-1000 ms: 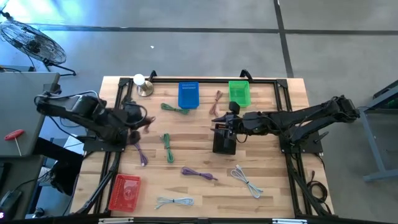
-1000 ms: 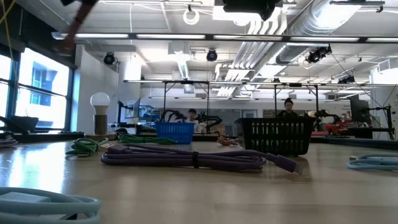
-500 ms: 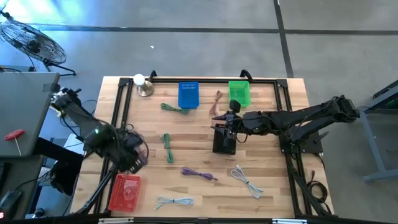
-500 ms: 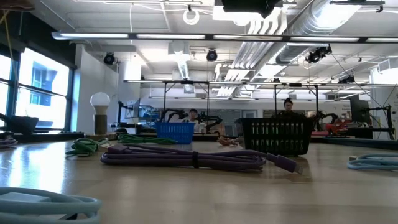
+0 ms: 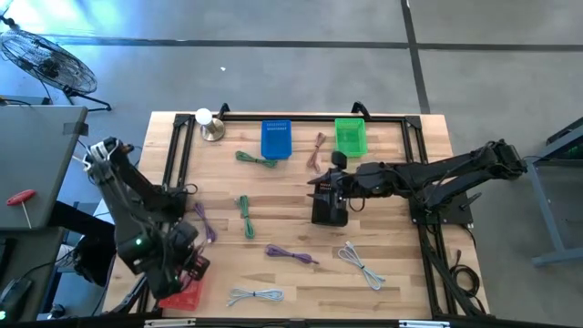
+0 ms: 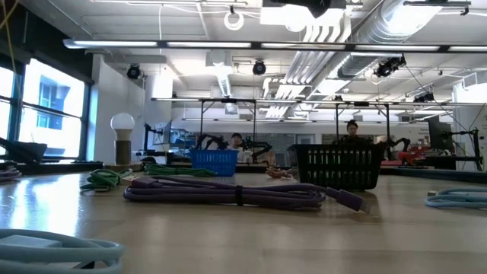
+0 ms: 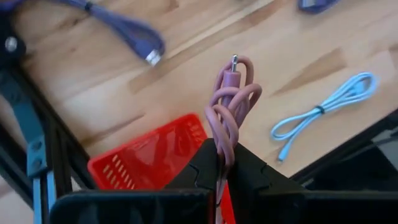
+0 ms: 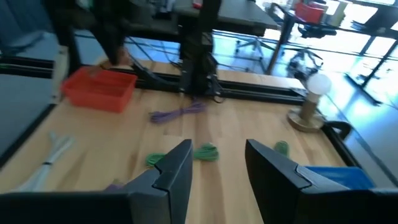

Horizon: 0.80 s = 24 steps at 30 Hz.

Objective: Pick & Place USB Port
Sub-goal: Put the right pink charger cable into the red bin

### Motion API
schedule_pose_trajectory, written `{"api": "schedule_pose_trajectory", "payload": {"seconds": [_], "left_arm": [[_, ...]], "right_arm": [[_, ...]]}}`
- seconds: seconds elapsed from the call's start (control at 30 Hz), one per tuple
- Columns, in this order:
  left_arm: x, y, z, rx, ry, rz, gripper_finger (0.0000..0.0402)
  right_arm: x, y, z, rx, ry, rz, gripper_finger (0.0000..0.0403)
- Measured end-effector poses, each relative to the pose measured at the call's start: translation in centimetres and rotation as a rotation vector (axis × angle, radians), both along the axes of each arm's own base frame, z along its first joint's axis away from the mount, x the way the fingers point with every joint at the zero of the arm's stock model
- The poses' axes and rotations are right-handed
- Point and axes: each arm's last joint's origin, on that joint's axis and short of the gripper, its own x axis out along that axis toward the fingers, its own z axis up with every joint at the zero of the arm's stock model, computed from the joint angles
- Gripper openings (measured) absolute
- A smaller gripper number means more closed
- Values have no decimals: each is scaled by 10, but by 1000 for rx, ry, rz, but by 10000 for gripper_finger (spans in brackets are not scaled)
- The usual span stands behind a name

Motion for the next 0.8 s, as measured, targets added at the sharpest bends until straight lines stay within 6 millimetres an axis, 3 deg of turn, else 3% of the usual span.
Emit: {"api": "schedule_pose_trajectory", "payload": {"seconds": [0.2,0.63,0.8], "left_arm": [[2,-14,-16,8,99,41,9],[9,-30,-32,-30,157,65,9],[11,-32,-36,-24,163,62,27]], "right_arm": [[0,2,0,30,-2,58,141],[0,5,0,41,2,107,142],[0,5,0,40,6,109,142]]}}
